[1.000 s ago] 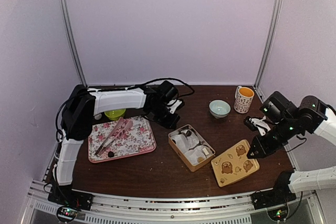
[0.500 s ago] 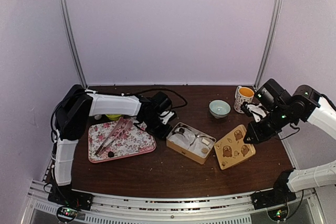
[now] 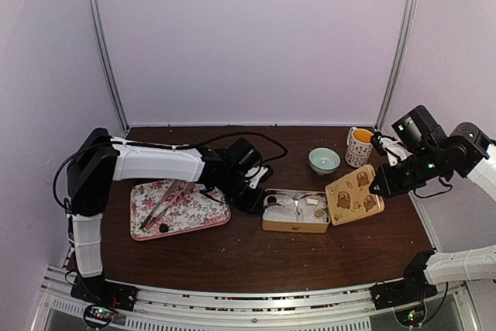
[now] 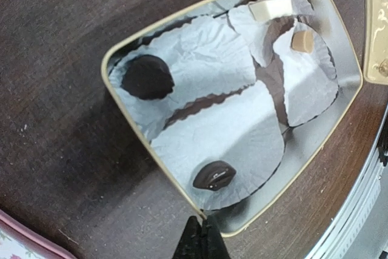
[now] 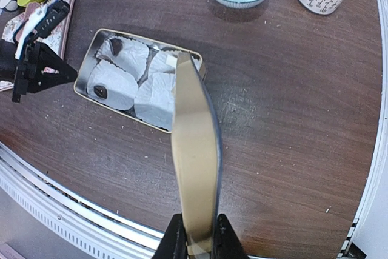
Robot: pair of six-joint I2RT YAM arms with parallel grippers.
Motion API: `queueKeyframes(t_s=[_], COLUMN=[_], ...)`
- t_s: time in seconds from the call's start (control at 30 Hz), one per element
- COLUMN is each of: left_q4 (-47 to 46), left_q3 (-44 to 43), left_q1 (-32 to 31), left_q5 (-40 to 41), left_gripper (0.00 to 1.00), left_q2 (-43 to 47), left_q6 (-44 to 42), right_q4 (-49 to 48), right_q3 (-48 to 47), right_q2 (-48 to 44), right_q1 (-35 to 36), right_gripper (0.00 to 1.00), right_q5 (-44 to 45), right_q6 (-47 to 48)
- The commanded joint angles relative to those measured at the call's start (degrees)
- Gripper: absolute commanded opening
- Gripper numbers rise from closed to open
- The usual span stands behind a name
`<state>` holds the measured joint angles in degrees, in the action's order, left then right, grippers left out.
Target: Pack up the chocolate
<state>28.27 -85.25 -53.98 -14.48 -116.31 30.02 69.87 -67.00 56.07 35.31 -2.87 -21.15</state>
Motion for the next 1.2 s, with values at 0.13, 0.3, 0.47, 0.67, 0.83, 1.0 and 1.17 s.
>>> queueKeyframes(t_s=[0.13,0.3,0.47,0.67,0.83,1.0,1.17], left_q4=[1.3,-5.5,-13.5,-18.1,-23.4,-27.8,-29.6], left_q3=[0.9,4.8,11.4,19.0,20.5,20.6,20.2], left_q1=[0.3,0.8,2.9,3.8,4.0,4.4,5.4], left_q5=[9.6,9.7,5.5,8.8,2.7,-1.5,-4.7], left_gripper=[0.01,0.15,0.36,0.67,0.65,0.61,0.57], left_q2=[8.2,14.6,20.8,28.3,26.2,22.4,18.2], left_q6=[0.8,1.4,4.7,7.1,9.5,11.0,12.3], right_q4=[-3.9,-22.8,-42.8,-53.9,-62.2,-66.9,-68.3], right_q3=[-6.9,-0.8,9.5,18.4,24.6,28.2,30.5], right_q2=[-1.2,-1.4,0.3,0.9,2.7,4.7,7.0], right_q1=[-0.3,-0.3,-0.3,-2.5,-5.4,-8.6,-11.6], right_gripper=[0.0,0.0,0.0,0.0,0.0,0.0,0.0], right_q5=[-1.6,-23.8,-33.3,-33.0,-36.0,-38.5,-42.1], right_q6=[-0.9,-7.5,-14.4,-16.8,-19.2,-20.7,-20.9])
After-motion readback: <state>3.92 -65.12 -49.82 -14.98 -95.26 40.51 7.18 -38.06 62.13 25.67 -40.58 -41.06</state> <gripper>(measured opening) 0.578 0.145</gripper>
